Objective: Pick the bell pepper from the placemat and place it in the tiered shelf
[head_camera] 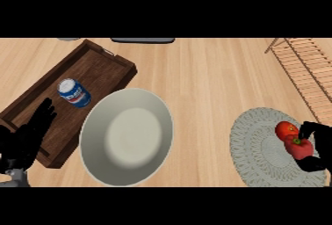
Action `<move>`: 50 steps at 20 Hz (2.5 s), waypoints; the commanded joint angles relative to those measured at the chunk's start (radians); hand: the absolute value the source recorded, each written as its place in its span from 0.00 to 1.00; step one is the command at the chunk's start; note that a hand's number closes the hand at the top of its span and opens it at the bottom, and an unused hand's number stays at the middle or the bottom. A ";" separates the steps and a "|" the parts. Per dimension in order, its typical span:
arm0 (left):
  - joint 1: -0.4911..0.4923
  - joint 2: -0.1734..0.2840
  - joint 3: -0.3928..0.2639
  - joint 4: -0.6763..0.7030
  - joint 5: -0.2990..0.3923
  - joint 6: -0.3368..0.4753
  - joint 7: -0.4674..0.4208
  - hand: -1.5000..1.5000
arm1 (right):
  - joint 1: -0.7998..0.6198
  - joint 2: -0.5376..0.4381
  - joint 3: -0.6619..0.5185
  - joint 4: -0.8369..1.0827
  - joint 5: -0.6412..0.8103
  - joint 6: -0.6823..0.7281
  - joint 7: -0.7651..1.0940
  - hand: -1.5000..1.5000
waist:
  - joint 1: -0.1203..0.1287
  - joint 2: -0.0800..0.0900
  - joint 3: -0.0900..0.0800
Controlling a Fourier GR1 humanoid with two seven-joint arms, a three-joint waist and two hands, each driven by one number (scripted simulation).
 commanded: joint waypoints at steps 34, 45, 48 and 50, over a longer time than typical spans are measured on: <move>-0.024 -0.017 0.024 0.056 -0.013 -0.004 -0.024 0.50 | -1.304 0.152 -0.225 0.360 0.661 0.173 1.226 1.00 | -0.011 -0.001 0.005; -0.023 -0.016 0.018 -0.004 -0.014 -0.013 0.024 0.50 | -1.370 0.044 -0.307 0.465 0.683 0.189 1.158 1.00 | -0.011 -0.003 0.007; -0.003 -0.013 0.036 0.020 0.000 -0.027 0.017 0.50 | -1.355 0.003 -0.328 0.473 0.688 0.219 1.133 1.00 | -0.017 -0.005 0.007; 0.019 -0.035 0.025 0.021 -0.033 -0.001 -0.040 0.50 | -1.346 -0.029 -0.329 0.487 0.697 0.233 1.108 1.00 | -0.018 -0.006 0.007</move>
